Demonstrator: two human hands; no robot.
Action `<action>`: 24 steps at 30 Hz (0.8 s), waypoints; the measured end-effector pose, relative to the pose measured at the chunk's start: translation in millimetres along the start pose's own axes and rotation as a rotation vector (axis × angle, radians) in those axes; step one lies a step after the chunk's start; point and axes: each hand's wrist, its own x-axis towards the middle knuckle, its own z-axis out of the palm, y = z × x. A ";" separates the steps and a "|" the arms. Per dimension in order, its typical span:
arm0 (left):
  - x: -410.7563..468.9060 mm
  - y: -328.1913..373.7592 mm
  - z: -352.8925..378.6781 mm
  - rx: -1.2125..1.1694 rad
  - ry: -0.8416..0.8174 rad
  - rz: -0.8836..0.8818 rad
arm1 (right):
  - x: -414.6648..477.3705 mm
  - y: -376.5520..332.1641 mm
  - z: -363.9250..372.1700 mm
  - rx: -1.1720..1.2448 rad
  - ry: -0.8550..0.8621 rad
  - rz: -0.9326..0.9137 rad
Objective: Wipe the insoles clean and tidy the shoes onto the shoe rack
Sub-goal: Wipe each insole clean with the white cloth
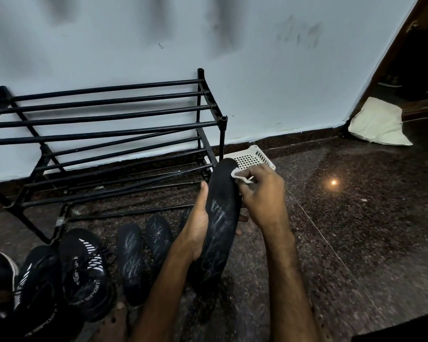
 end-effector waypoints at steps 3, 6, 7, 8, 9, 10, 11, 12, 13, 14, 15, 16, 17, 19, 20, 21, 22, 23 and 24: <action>-2.6 -1.1 3.2 -0.075 -0.006 0.000 | -5.6 -0.9 -7.0 0.054 -0.348 0.033; -3.4 -0.5 6.1 -0.091 -0.011 0.001 | -4.3 -13.4 -4.0 0.044 -0.348 -0.084; -3.4 0.4 5.2 -0.060 -0.009 0.007 | -0.8 -17.3 -0.6 0.045 -0.301 -0.136; -3.7 1.7 4.6 -0.021 -0.008 0.015 | 2.4 -20.5 2.5 0.042 -0.253 -0.169; -3.5 2.6 3.0 0.016 -0.004 0.021 | 5.9 -22.0 4.8 0.027 -0.200 -0.174; -3.9 3.5 1.2 0.044 -0.014 0.019 | 9.0 -22.7 5.4 0.008 -0.135 -0.159; -4.1 3.9 -0.1 0.055 -0.022 0.011 | 11.5 -21.5 4.8 -0.009 -0.066 -0.132; -4.5 4.0 -0.1 0.058 -0.025 -0.001 | 12.3 -18.9 1.8 -0.017 -0.017 -0.100; -3.7 3.2 -1.4 0.060 -0.021 -0.009 | 11.7 -15.4 -2.2 -0.015 -0.009 -0.063; -2.0 2.2 -3.1 0.061 -0.014 -0.012 | 9.1 -13.0 -6.4 -0.011 -0.046 -0.024; -2.3 1.5 -2.2 0.058 -0.012 -0.012 | 4.9 -12.8 -10.4 -0.004 -0.121 0.006; -2.4 0.3 -0.8 0.048 -0.006 -0.012 | 0.5 -13.4 -12.6 0.006 -0.217 0.016; -2.5 -0.6 0.4 0.029 -0.001 -0.019 | -2.8 -15.0 -11.8 0.020 -0.310 -0.003; -5.0 -1.0 3.8 0.003 0.011 -0.021 | -4.9 -21.2 -6.2 0.038 -0.398 -0.093; -5.6 0.4 3.5 0.012 0.006 -0.004 | -2.9 -23.4 -1.5 0.039 -0.360 -0.127; -5.7 1.4 2.2 0.025 -0.013 0.007 | 0.9 -22.6 2.8 0.035 -0.286 -0.122; -5.9 3.1 0.6 0.038 -0.041 0.009 | 4.8 -19.8 4.1 0.028 -0.196 -0.094; -5.9 5.4 -1.7 0.048 -0.059 0.008 | 7.6 -15.4 2.4 0.018 -0.114 -0.056; -5.5 7.4 -3.3 0.052 -0.060 0.009 | 8.4 -9.7 -2.1 0.008 -0.066 -0.020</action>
